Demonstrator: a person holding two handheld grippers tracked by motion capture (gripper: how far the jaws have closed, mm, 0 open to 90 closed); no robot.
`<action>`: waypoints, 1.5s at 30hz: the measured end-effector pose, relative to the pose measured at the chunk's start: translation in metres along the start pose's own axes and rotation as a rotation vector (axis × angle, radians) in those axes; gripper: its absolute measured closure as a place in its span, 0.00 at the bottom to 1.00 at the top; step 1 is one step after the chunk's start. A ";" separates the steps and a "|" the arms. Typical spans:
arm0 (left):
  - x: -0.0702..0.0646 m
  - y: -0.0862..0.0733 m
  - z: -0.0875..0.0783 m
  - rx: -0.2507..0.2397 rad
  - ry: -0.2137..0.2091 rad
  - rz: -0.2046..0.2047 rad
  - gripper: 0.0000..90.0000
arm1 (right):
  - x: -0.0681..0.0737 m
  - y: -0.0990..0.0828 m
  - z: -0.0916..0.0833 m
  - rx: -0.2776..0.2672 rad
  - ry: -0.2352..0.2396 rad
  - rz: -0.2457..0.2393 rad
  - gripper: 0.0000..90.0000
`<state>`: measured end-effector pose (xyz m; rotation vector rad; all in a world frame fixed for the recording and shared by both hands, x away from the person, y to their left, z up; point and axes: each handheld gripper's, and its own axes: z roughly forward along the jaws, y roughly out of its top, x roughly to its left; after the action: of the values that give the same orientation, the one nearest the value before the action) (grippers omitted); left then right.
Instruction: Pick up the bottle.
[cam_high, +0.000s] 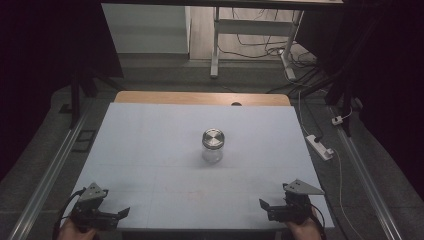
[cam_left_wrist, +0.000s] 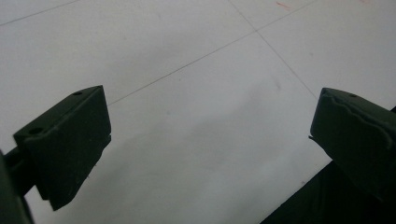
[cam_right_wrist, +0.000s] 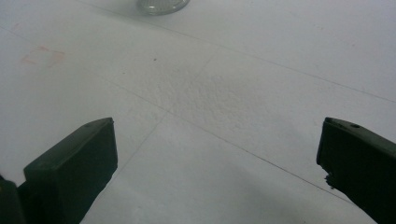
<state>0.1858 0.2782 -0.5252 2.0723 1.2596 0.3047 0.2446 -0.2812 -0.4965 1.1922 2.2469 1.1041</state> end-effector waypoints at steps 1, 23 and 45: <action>0.000 0.000 0.000 -0.001 -0.004 -0.005 0.00 | -0.001 0.000 0.000 -0.001 0.008 0.005 0.00; 0.002 -0.001 -0.001 0.004 0.000 -0.025 0.00 | 0.001 0.002 0.005 0.032 0.051 -0.027 0.00; 0.000 0.000 0.000 0.005 0.020 -0.022 0.00 | 0.008 0.009 0.006 0.010 0.081 -0.063 0.00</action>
<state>0.1854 0.2786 -0.5253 2.0626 1.2955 0.3137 0.2483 -0.2691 -0.4932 1.0910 2.3366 1.1366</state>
